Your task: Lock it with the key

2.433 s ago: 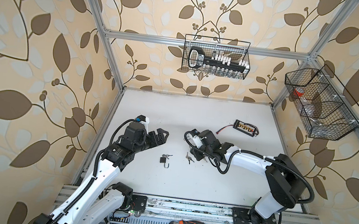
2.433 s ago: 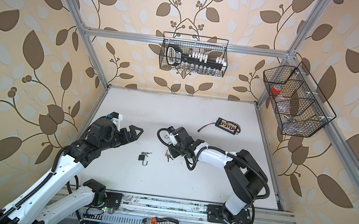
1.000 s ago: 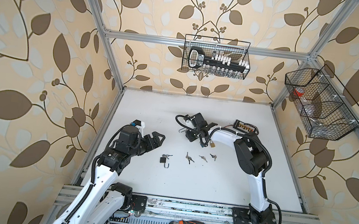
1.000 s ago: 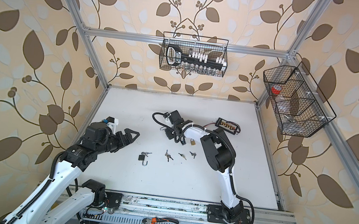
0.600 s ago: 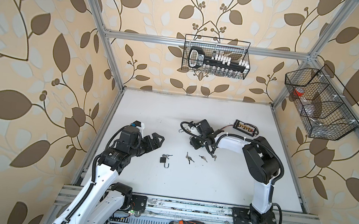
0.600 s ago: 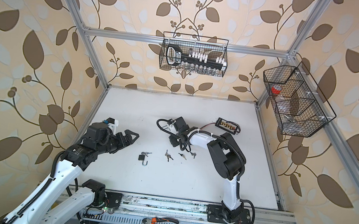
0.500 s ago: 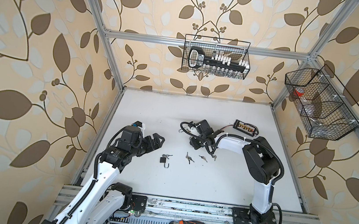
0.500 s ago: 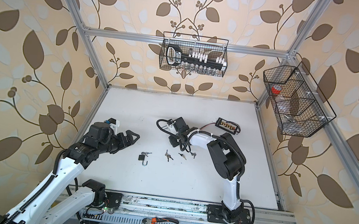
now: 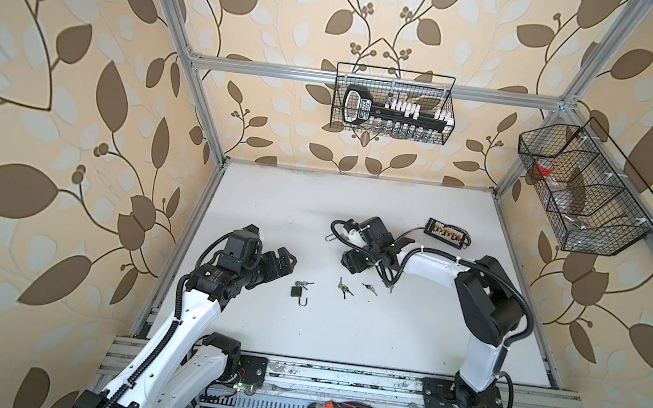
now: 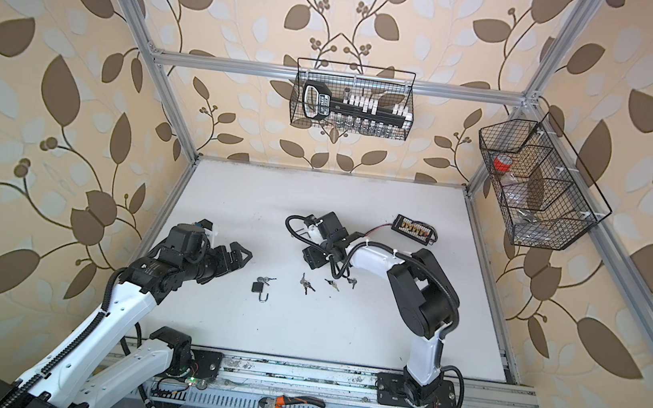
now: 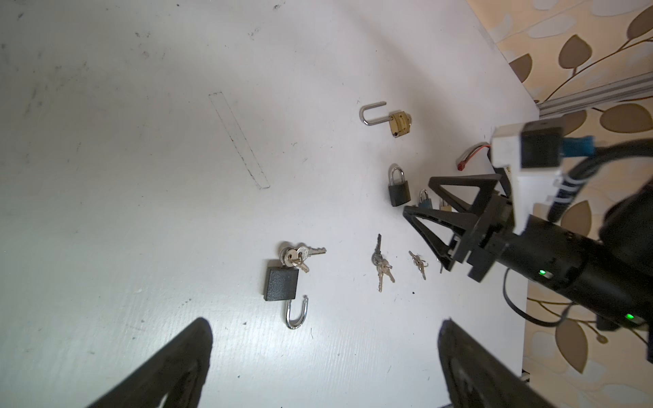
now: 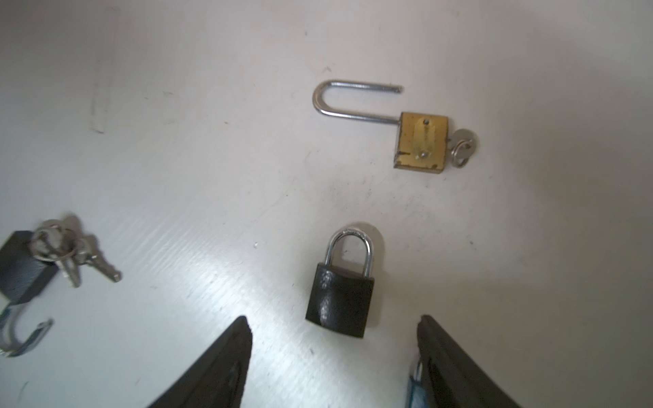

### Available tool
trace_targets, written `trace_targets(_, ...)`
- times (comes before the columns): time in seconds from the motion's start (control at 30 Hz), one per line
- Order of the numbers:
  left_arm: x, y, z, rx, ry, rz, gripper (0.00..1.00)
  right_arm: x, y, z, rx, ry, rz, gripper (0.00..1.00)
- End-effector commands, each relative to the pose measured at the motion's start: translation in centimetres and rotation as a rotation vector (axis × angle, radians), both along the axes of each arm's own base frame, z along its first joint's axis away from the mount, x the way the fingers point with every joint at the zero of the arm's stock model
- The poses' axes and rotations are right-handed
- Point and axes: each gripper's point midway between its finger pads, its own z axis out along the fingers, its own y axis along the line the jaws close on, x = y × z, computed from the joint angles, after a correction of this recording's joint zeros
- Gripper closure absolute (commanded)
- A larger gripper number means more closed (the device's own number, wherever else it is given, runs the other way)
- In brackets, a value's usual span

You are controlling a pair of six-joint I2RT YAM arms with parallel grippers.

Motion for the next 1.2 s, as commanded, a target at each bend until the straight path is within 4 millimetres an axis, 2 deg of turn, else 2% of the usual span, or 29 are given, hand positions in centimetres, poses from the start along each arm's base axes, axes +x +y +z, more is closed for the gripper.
trace_targets(0.0, 0.3, 1.3, -0.1, 0.048, 0.008, 0.05, 0.01, -1.6, 2.3, 3.9, 0.112, -0.083, 0.002, 0.22)
trace_targets(0.1, 0.5, 1.7, 0.0, 0.035, 0.002, 0.095, 0.01, -4.8, 5.1, 5.4, 0.178, -0.148, 0.028, 0.14)
trace_targets(0.2, 0.7, 2.2, 0.7, 0.016, -0.021, 0.138, 0.01, -6.5, 6.5, 5.8, 0.201, -0.18, -0.039, 0.11)
trace_targets(0.23, 0.8, 2.4, 0.9, 0.009, -0.029, 0.153, 0.02, -7.0, 7.1, 5.6, 0.199, -0.162, -0.047, 0.11)
trace_targets(0.4, 1.1, 3.8, 1.8, -0.046, -0.039, 0.203, 0.03, -9.8, 10.1, 3.2, 0.174, -0.098, 0.128, 0.13)
trace_targets(0.5, 0.8, 5.1, 2.5, -0.066, -0.05, 0.248, 0.04, -10.0, 10.3, 1.5, 0.075, -0.098, 0.19, 0.19)
trace_targets(0.67, 0.4, 6.7, 3.5, -0.113, -0.072, 0.308, 0.05, -10.5, 10.2, -2.1, -0.088, -0.096, 0.267, 0.23)
trace_targets(0.97, 0.3, 7.0, 3.4, -0.155, -0.069, 0.316, 0.05, -9.7, 11.2, -3.7, -0.106, -0.076, 0.239, 0.26)
trace_targets(1.17, 0.2, 7.0, 3.3, -0.158, -0.067, 0.315, 0.05, -8.7, 10.0, -4.5, -0.165, -0.102, 0.18, 0.3)
